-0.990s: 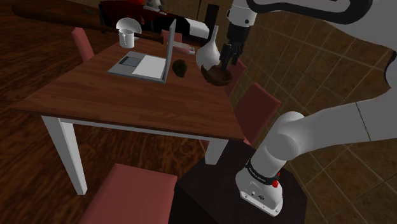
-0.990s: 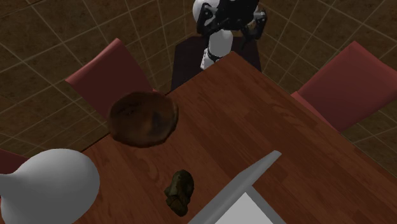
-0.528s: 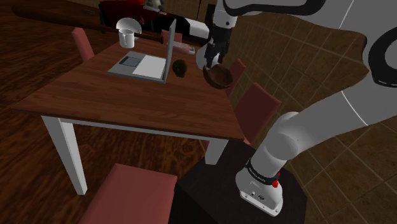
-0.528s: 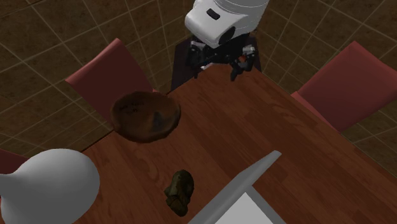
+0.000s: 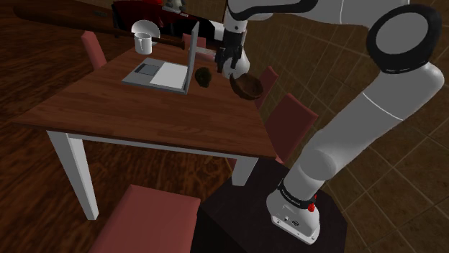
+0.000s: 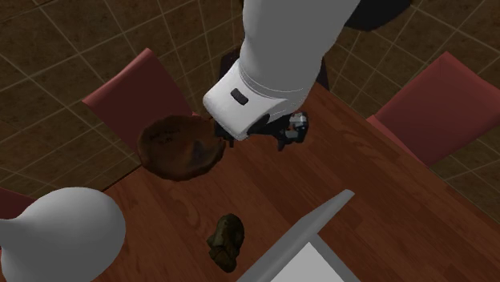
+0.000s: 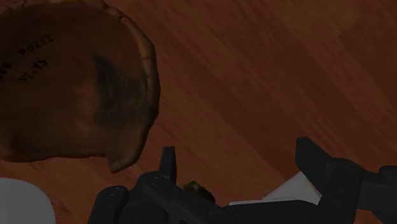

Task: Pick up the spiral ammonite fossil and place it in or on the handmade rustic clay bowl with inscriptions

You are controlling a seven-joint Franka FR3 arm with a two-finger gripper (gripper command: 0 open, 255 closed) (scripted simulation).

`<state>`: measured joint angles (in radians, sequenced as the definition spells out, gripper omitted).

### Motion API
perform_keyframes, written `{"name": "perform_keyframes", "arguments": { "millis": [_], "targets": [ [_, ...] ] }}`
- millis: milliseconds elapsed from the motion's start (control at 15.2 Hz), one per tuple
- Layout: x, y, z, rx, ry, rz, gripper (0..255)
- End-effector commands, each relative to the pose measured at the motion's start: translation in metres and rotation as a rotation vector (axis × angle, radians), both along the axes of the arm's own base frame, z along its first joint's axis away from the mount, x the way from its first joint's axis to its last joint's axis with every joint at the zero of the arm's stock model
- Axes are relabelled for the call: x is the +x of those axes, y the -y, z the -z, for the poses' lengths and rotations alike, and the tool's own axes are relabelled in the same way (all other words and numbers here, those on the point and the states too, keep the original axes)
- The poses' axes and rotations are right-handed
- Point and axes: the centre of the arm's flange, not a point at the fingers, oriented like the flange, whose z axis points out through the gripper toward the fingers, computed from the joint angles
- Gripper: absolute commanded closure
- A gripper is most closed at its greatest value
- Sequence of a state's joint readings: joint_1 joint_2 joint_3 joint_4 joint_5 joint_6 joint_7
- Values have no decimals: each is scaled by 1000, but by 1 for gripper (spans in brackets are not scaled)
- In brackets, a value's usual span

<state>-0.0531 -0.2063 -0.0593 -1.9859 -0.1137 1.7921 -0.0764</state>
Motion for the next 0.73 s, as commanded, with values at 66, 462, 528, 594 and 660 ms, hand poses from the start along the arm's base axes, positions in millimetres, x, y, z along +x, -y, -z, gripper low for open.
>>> {"name": "perform_keyframes", "arguments": {
  "millis": [66, 462, 528, 594, 660],
  "targets": [
    [38, 13, 11, 6, 5, 10, 0],
    [110, 38, 31, 19, 14, 29, 0],
    [122, 42, 35, 21, 16, 32, 0],
    [133, 47, 38, 23, 17, 36, 0],
    [145, 51, 41, 25, 19, 39, 0]
  ]
}}
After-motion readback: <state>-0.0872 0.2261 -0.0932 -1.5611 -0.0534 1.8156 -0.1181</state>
